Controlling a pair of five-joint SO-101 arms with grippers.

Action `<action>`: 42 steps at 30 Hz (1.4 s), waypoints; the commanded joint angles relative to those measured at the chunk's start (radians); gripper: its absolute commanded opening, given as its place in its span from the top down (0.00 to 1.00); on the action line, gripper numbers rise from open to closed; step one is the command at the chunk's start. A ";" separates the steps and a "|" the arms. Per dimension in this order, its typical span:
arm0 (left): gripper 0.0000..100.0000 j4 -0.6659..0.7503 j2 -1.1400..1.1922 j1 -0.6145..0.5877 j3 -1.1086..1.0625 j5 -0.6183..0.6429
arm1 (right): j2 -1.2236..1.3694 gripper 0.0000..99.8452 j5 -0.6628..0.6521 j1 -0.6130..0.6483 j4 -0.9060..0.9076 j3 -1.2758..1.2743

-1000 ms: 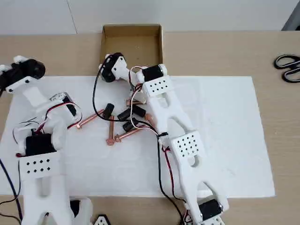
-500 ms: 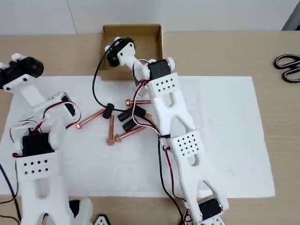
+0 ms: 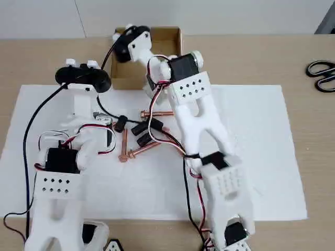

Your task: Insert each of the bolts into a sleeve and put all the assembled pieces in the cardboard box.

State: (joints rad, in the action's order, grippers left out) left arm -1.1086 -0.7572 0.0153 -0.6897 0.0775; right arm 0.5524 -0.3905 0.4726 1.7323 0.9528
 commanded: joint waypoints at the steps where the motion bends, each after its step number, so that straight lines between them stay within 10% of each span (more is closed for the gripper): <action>1: 0.99 0.000 0.002 0.006 0.050 0.000 | -0.242 1.00 0.057 -0.018 0.005 -0.239; 9: 0.99 -0.003 0.006 0.008 0.050 0.146 | -0.380 1.00 0.385 -0.228 -0.005 -0.324; 33: 0.99 -0.614 0.916 -0.040 0.892 0.222 | -1.112 0.99 0.328 -0.283 -0.331 -1.286; 42: 0.99 -0.643 0.987 -0.149 0.908 -0.311 | -1.399 0.99 0.232 -0.438 -0.763 -1.878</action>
State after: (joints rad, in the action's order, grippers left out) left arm -1.7331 0.2371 -0.1258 0.1741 -0.0161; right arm -0.7641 -0.1189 0.0721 1.0833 -0.8025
